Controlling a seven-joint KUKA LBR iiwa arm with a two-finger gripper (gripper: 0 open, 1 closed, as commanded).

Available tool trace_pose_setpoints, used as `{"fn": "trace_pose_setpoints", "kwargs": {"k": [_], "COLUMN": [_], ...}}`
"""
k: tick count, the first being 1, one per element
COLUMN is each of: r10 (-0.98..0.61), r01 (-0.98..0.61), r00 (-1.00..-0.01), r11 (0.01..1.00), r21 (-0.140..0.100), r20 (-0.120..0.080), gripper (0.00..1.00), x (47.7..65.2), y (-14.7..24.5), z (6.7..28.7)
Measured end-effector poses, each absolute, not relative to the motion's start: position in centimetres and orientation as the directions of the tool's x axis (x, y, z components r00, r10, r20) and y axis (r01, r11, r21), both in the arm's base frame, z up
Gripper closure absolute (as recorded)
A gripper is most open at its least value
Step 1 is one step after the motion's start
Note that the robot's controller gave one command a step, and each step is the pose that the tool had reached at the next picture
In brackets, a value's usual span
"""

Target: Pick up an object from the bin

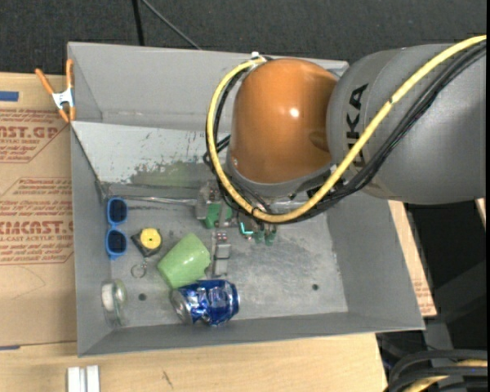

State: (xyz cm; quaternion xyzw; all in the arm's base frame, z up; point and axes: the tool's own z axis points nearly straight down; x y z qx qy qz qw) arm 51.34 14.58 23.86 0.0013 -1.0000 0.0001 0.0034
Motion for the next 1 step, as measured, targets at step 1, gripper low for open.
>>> {"fn": "trace_pose_setpoints", "kwargs": {"k": [1], "r10": [-0.115], "r01": [-0.115], "r00": [-0.993], "r11": [0.993], "r21": [0.005], "r20": [-0.031], "gripper": [0.0], "x": [52.4], "y": [13.34], "z": [9.06]}}
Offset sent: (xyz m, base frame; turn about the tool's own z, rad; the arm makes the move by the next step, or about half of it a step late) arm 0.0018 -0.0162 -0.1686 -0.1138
